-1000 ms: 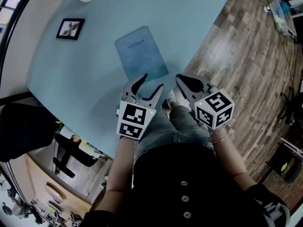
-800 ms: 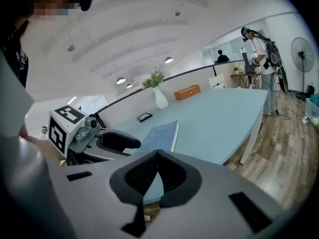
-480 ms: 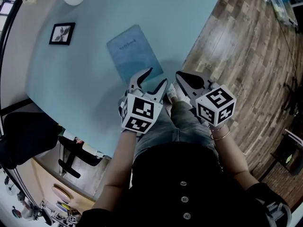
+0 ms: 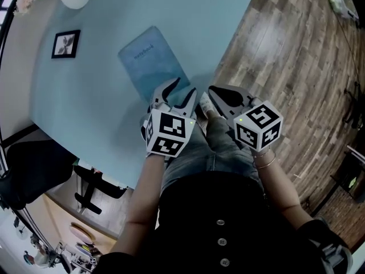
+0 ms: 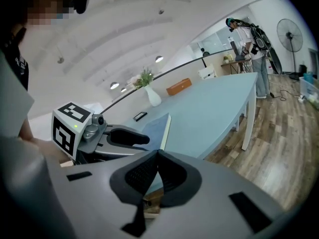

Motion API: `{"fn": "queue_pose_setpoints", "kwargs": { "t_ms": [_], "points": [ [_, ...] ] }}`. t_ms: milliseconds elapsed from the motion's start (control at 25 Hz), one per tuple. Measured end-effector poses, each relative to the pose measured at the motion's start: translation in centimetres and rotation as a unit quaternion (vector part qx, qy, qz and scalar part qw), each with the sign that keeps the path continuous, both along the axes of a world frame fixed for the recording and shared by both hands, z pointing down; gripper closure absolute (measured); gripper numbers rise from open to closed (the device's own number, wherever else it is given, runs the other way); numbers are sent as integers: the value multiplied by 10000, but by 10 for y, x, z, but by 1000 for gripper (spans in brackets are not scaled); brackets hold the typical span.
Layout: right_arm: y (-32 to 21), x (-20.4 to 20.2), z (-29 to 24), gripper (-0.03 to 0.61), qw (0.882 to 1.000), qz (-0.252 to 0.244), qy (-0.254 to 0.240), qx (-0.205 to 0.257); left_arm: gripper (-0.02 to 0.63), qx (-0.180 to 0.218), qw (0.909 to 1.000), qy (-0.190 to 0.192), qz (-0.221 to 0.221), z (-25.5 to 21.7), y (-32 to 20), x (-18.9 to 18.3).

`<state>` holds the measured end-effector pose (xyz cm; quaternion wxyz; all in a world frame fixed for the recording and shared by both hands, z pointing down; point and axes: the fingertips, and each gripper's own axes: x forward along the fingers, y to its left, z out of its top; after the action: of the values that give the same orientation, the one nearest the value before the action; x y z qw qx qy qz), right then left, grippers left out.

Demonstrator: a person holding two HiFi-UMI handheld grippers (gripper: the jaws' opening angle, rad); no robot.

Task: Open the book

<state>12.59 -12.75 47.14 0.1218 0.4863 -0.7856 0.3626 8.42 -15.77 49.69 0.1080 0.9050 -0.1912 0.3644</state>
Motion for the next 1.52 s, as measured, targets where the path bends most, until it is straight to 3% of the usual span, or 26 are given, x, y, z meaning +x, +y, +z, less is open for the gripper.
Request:
{"fn": "queue_pose_setpoints", "kwargs": {
  "t_ms": [320,680,1520],
  "points": [
    [7,8,7,577,9999,18,110,-23,430,88,9998,-190,-4,12,2,6],
    [14,13,19,577,9999,49,56,-152,482,324,9980,-533,-118,25,-4,3],
    [17,16,28,577,9998,-16,-79,-207,511,723,9916,-1072,-91,40,-3,9]
  ]
}}
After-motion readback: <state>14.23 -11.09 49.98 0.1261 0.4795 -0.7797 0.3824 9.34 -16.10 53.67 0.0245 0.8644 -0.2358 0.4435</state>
